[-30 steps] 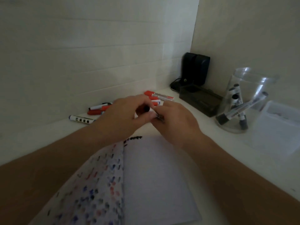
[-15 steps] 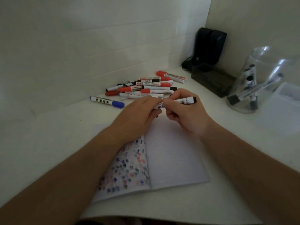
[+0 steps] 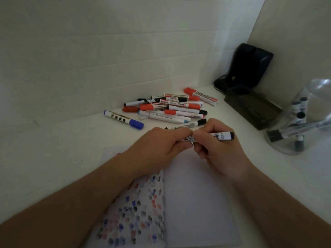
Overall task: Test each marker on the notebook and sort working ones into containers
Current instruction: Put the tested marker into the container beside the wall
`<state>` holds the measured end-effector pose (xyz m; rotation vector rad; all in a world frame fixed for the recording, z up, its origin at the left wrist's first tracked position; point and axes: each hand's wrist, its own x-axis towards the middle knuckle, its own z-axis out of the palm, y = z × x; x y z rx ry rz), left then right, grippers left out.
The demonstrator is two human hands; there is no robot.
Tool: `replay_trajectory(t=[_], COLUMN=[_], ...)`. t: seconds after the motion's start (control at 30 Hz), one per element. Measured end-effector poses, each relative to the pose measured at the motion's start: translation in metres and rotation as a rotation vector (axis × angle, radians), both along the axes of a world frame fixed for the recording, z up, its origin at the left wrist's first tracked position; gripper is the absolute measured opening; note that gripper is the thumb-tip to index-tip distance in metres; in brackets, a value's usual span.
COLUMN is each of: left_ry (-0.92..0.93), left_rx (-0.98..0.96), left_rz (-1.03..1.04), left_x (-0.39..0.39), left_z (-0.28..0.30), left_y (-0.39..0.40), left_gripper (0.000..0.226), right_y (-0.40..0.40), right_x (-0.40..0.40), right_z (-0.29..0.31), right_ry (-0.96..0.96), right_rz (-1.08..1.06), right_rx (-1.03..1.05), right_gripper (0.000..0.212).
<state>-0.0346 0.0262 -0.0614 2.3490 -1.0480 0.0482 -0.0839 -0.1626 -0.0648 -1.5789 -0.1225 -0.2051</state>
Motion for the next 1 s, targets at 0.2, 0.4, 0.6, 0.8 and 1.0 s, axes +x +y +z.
replay_trajectory(t=[0.2,0.4,0.6,0.8,1.0], left_ry=[0.159,0.066,0.158,0.179,0.202], left_rx=[0.063,0.273,0.31,0.31,0.321], left_rz=[0.142,0.168,0.198,0.22,0.222], left_x=[0.006,0.005,0.013,0.014,0.014], left_z=[0.009,-0.007,-0.016,-0.017,-0.016], left_y=[0.008,0.015,0.012,0.01,0.009], left_gripper=[0.088,0.059,0.061,0.06,0.059], right_y=[-0.011,-0.027,-0.011,-0.006,-0.006], right_x=[0.003,0.004,0.009,0.012,0.015], right_z=[0.008,0.007,-0.002,-0.007,-0.009], right_ry=[0.042,0.2,0.101,0.202,0.222], right_rz=[0.017,0.013,-0.17,-0.185,-0.183], right_rx=[0.197,0.16,-0.424,-0.401,-0.369], right_gripper=[0.017,0.02,0.014,0.017,0.014])
